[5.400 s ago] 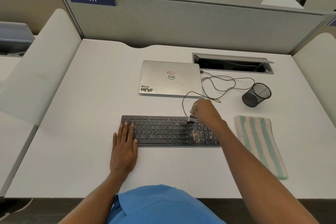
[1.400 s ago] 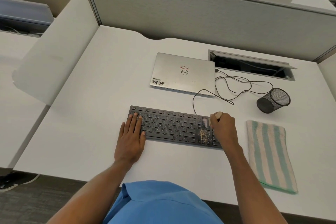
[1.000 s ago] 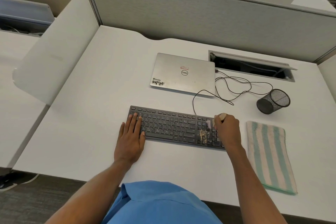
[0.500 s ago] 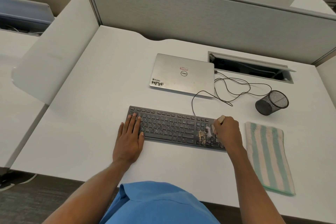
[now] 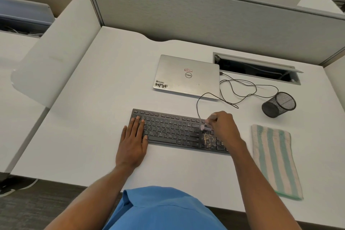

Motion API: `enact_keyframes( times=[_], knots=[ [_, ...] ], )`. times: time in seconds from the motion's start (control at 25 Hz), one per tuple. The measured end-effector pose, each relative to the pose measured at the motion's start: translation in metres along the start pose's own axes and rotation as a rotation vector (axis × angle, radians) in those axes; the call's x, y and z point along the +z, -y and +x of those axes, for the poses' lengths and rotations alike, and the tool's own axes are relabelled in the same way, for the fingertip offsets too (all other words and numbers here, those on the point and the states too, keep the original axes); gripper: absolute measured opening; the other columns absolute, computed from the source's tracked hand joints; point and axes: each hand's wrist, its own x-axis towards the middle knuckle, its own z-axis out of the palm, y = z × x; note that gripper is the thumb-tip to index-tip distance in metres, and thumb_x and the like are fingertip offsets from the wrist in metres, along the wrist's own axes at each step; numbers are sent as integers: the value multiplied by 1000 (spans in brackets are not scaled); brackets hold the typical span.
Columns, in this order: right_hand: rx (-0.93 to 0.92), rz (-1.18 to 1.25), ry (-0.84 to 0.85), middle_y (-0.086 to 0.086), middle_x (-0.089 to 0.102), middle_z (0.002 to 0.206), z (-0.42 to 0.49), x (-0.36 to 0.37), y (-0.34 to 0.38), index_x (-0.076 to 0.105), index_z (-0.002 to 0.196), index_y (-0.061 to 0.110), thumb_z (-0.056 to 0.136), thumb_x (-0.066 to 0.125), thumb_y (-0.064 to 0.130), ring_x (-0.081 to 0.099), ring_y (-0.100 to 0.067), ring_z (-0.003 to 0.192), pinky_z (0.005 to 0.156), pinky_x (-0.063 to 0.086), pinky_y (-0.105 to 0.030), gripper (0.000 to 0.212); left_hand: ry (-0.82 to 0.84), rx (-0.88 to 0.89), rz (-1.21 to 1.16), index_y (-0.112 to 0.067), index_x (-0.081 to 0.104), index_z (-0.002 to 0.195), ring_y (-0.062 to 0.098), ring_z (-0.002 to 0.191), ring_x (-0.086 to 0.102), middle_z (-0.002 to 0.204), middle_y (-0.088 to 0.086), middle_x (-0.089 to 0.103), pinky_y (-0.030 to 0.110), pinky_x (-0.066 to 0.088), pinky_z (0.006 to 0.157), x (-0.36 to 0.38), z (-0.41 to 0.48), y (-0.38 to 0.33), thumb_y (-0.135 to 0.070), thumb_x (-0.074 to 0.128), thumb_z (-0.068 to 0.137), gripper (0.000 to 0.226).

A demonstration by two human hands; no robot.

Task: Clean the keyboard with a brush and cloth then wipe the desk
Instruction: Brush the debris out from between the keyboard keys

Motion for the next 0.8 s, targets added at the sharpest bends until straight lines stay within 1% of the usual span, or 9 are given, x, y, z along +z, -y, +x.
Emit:
enact_keyframes(
  times=[0.04, 0.12, 0.28, 0.36, 0.4, 0.48, 0.56, 0.68, 0.8],
  knots=[
    [31, -6, -22, 6, 69, 70, 0, -2, -5, 66, 70, -1, 91, 56, 3, 67, -9, 66, 55, 48, -26, 24, 0, 0, 0, -16, 21, 168, 15, 164, 3, 177, 1, 13, 47, 13, 132, 0, 0, 0, -39, 28, 109, 64],
    [96, -8, -41, 6, 65, 66, -1, -3, -3, 60, 65, 3, 90, 51, -1, 61, -2, 55, 47, 41, -20, 27, 2, 0, 3, -17, 21, 168, 15, 164, 2, 177, 1, 13, 47, 13, 132, 0, 0, -1, -39, 27, 109, 64],
    [2, 101, 12, -4, 57, 69, -4, 4, 18, 64, 80, -10, 97, 52, -7, 52, 16, 42, 37, 34, -3, 22, 3, -2, 3, -17, 20, 169, 15, 164, 2, 177, 1, 12, 46, 13, 132, 0, 0, -1, -40, 26, 109, 64],
    [-2, 111, 29, -1, 59, 70, 0, 9, 10, 61, 81, -15, 98, 54, -2, 54, 12, 40, 36, 32, -4, 23, 3, 1, 4, -16, 20, 168, 15, 164, 2, 177, 0, 11, 47, 14, 132, 0, 0, -1, -39, 27, 109, 64],
    [7, 114, 15, 0, 63, 70, 4, 11, 0, 63, 80, -11, 98, 55, 1, 57, 7, 42, 38, 34, -7, 23, 2, 3, 5, -16, 20, 168, 15, 164, 2, 177, 0, 11, 47, 14, 132, -1, 0, -1, -38, 27, 109, 64],
    [21, 84, -17, 4, 68, 70, 6, 6, -13, 69, 70, 7, 96, 60, 10, 65, -2, 56, 47, 43, -17, 27, 0, 4, 5, -16, 20, 168, 15, 164, 2, 177, 0, 12, 47, 14, 132, -1, 0, -1, -38, 28, 109, 64],
    [68, 88, -47, 7, 70, 72, 7, -2, -27, 70, 70, 10, 96, 61, 11, 69, -4, 66, 50, 44, -15, 27, 1, 5, 7, -16, 20, 169, 15, 164, 2, 177, 0, 12, 47, 14, 132, 0, 0, -1, -38, 27, 109, 64],
    [59, 68, -105, 4, 71, 77, 2, -12, -30, 71, 76, 4, 98, 58, 12, 61, 7, 64, 48, 38, -8, 26, 4, 3, 5, -16, 20, 168, 16, 164, 3, 177, 0, 12, 48, 14, 132, 0, 0, -1, -39, 27, 109, 64],
    [28, 124, -235, 1, 63, 63, -3, -8, -20, 64, 70, 5, 100, 57, 23, 56, -8, 57, 49, 39, -21, 36, 8, 0, 2, -16, 19, 169, 15, 164, 2, 177, 0, 11, 47, 14, 132, 1, 0, -1, -39, 26, 109, 65]
  ],
)
